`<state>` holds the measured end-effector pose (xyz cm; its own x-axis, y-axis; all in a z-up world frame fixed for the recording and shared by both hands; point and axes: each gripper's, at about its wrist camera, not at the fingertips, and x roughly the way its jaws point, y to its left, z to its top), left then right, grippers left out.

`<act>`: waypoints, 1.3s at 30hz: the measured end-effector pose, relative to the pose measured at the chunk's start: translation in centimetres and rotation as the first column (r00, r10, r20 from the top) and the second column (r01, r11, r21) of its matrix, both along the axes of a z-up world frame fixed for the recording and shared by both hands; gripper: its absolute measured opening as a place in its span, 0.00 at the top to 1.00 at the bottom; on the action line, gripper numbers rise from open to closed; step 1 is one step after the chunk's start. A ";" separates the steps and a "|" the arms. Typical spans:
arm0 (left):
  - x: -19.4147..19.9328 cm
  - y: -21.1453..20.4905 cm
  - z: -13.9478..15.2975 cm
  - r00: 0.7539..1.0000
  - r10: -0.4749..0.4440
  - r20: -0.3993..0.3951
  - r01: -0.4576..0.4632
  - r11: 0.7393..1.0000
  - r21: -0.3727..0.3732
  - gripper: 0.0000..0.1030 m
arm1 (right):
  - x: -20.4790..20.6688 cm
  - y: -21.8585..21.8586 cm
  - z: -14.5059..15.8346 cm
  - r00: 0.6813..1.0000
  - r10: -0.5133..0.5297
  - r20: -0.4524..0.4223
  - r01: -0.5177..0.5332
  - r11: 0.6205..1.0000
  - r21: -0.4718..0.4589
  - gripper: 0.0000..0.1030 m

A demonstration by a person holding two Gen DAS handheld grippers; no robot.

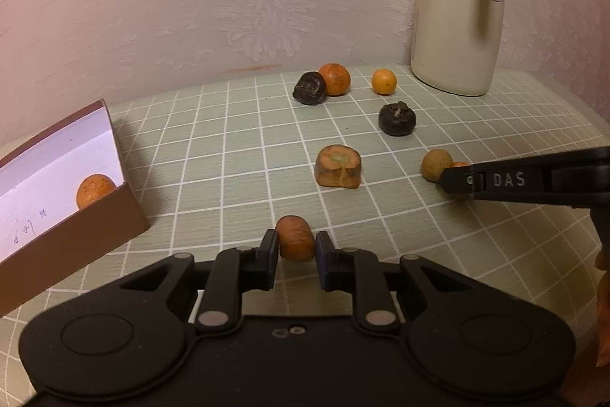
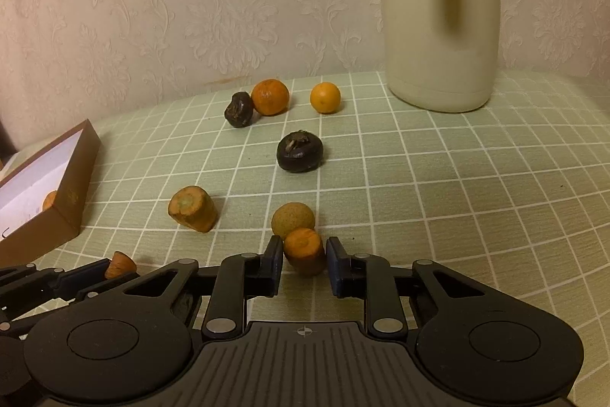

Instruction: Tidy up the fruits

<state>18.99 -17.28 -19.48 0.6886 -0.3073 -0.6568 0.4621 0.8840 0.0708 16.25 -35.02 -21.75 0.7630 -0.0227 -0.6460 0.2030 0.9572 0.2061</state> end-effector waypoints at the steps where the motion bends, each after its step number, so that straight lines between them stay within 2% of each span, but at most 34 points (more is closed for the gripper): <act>1: 0.0 0.0 0.0 1.000 0.005 0.000 -0.005 1.000 0.001 0.89 | -0.1 0.1 0.1 1.000 -0.001 0.002 0.001 1.000 -0.006 0.76; 9: 0.3 0.9 0.3 0.999 0.040 -0.006 -0.040 0.999 -0.003 0.89 | -0.6 0.5 0.5 1.000 0.000 0.010 0.000 1.000 -0.026 0.76; 22: 0.2 4.7 3.3 0.989 0.134 0.057 -0.133 0.991 -0.023 0.89 | -1.8 2.8 3.0 0.996 0.023 0.086 -0.018 0.997 -0.069 0.76; 31: 0.3 9.4 5.7 0.965 0.241 0.105 -0.238 0.971 -0.032 0.89 | -0.5 7.5 5.1 0.982 0.123 0.145 -0.115 0.991 -0.063 0.76; 39: 0.7 14.3 7.0 0.931 0.338 0.134 -0.336 0.941 -0.040 0.89 | 1.2 12.4 6.3 0.957 0.230 0.177 -0.224 0.973 -0.057 0.76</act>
